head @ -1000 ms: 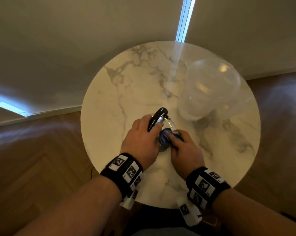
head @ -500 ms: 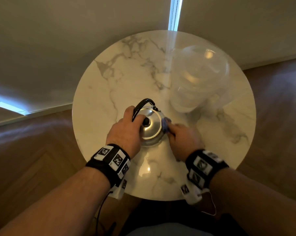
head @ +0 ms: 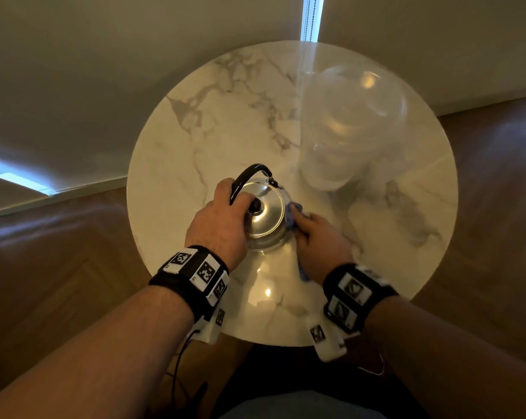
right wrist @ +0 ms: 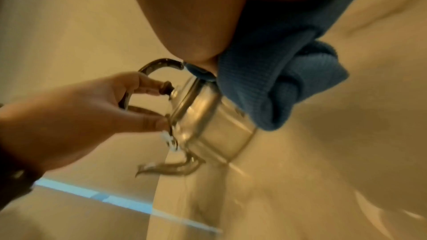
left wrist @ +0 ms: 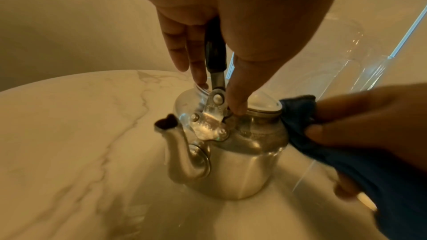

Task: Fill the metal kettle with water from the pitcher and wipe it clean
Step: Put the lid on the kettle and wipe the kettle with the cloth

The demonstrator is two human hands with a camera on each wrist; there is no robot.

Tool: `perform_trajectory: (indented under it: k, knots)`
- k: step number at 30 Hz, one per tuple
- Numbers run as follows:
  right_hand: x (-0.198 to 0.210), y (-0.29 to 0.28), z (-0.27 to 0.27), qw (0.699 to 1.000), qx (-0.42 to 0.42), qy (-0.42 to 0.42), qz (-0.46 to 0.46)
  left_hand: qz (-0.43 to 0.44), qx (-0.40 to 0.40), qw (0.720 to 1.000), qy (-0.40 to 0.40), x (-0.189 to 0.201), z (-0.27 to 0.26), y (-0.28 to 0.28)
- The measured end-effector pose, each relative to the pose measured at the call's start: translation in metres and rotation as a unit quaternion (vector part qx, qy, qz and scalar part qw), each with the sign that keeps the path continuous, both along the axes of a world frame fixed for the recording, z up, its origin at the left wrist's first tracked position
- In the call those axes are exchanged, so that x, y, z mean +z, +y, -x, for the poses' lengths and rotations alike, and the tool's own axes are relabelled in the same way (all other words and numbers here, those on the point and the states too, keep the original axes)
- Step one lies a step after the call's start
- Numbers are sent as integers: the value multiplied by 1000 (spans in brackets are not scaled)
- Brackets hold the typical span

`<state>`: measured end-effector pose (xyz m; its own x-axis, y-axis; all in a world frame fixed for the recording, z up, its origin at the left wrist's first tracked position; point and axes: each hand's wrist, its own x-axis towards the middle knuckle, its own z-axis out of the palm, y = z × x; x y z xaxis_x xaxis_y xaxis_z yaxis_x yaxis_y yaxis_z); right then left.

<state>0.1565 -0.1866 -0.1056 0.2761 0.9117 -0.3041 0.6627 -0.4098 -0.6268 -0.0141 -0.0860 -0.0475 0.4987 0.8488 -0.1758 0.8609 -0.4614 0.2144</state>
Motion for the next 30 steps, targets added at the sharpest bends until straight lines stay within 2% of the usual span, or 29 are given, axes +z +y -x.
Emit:
perform_trajectory:
  k: [3,7,10,13,16,21,26,30]
  knots:
    - [-10,-14,3,999,-12,41,18,1,3,1000,-2,0,0,0]
    - [-23,34,-17,996,-59,23,61,-2,5,1000,-3,-1,0,-1]
    - [-37,61,-30,996,-56,34,60,0,11,1000,-1,0,0,-1]
    - [-41,61,-36,997,-47,4,61,-4,5,1000,-1,1,-2,-2]
    - [-46,44,-26,992,-95,21,81,-5,8,1000,2,0,1,-1]
    - [-18,-7,8,984,-145,96,-46,-11,-5,1000,-2,-1,3,2]
    - [-18,-23,37,976,-175,71,-108,-1,-17,1000,-2,-2,6,3]
    - [-20,-26,68,977,-122,31,-171,3,-31,1000,-3,2,8,6]
